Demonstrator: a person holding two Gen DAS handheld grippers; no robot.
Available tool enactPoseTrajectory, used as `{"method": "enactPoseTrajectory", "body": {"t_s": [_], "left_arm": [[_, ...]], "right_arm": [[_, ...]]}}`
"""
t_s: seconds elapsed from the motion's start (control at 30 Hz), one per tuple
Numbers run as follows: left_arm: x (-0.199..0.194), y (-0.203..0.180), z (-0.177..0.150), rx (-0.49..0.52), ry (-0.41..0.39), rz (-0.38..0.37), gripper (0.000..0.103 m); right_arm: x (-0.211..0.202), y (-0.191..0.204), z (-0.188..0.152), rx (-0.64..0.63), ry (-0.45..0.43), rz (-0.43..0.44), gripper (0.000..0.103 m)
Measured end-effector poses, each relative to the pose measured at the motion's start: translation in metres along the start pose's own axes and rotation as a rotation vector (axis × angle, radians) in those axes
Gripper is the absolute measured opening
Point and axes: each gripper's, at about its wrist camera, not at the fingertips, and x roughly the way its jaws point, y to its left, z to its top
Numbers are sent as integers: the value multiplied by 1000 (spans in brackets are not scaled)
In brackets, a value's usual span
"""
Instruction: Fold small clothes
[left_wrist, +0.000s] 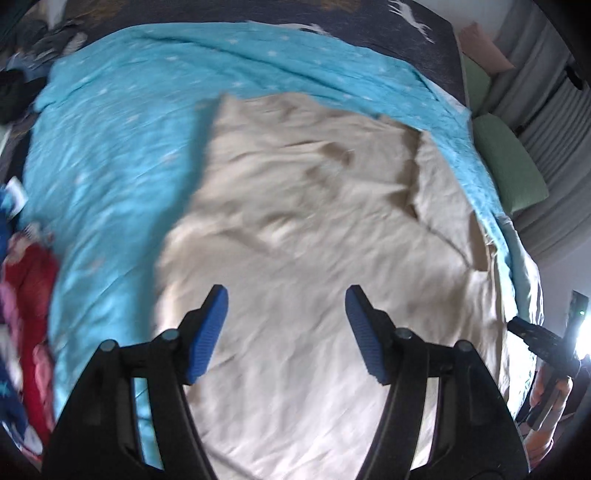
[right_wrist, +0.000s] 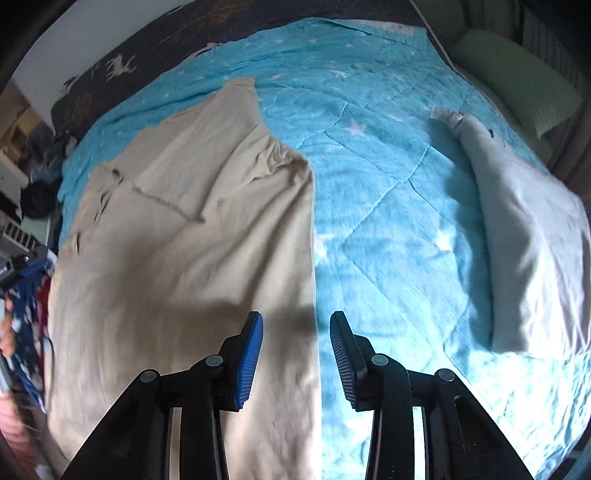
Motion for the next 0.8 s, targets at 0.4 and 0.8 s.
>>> {"method": "enactPoseTrajectory", "body": {"t_s": [0.4, 0.8], "left_arm": [[-70, 58, -78, -19, -49, 69, 67], [-106, 78, -165, 60, 12, 54, 74]], "right_arm": [[-49, 36, -41, -97, -129, 8, 44], [-76, 43, -91, -153, -171, -90, 66]]}}
